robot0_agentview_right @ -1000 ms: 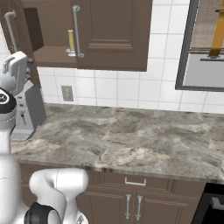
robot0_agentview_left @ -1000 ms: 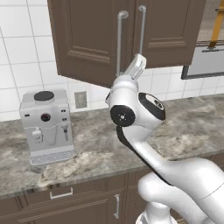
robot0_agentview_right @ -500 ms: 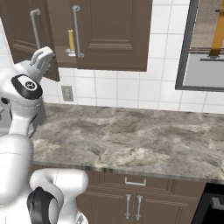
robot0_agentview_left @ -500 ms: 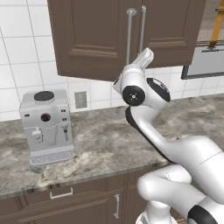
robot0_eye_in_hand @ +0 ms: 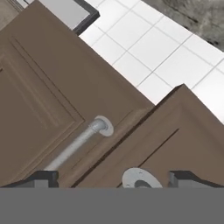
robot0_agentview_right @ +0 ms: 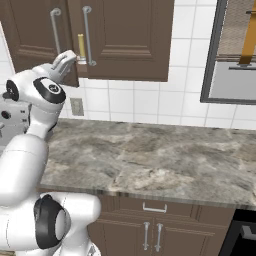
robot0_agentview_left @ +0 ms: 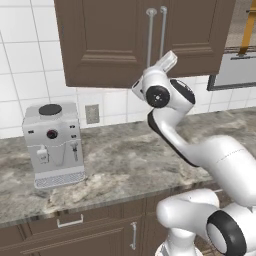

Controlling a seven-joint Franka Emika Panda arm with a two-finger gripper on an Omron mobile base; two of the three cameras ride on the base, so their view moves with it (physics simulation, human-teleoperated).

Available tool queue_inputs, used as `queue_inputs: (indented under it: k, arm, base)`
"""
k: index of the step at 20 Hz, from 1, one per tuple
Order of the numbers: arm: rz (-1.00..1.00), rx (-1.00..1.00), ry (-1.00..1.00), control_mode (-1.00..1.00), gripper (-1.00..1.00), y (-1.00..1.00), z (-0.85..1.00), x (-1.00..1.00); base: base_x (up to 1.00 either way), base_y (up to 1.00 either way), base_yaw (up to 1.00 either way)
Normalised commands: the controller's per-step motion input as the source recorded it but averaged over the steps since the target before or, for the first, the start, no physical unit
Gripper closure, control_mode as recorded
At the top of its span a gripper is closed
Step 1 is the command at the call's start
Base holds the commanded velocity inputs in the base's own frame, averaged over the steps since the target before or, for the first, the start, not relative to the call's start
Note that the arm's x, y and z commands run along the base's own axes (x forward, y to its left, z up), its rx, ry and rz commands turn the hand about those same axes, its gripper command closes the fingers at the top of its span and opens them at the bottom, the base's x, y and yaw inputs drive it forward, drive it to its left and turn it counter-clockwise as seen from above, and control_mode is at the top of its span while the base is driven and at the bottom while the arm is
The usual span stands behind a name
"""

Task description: Pick the candle and jar from the dining table and place them in the open cabinet. Close the cabinet after placing the objects.

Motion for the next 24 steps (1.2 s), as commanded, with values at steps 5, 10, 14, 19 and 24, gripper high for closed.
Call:
queue_inputs:
  k: [5, 10, 14, 19, 24]
  arm:
    - [0.02, 0.06, 0.00, -1.00, -1.00, -0.13, 0.03, 0.52]
    - [0.03, 0.04, 0.00, -1.00, -1.00, -0.06, 0.00, 0.50]
    - [0.02, 0.01, 0.00, -1.00, -1.00, -0.06, 0.02, 0.51]
    - [0.02, 0.01, 0.00, -1.00, -1.00, -0.06, 0.02, 0.51]
    - [0.02, 0.02, 0.00, -1.00, -1.00, -0.09, 0.03, 0.52]
  base:
    - [0.00, 0.00, 0.00]
    - [0.00, 0.00, 0.00]
    - [0.00, 0.00, 0.00]
    - [0.00, 0.00, 0.00]
    - [0.00, 0.00, 0.00]
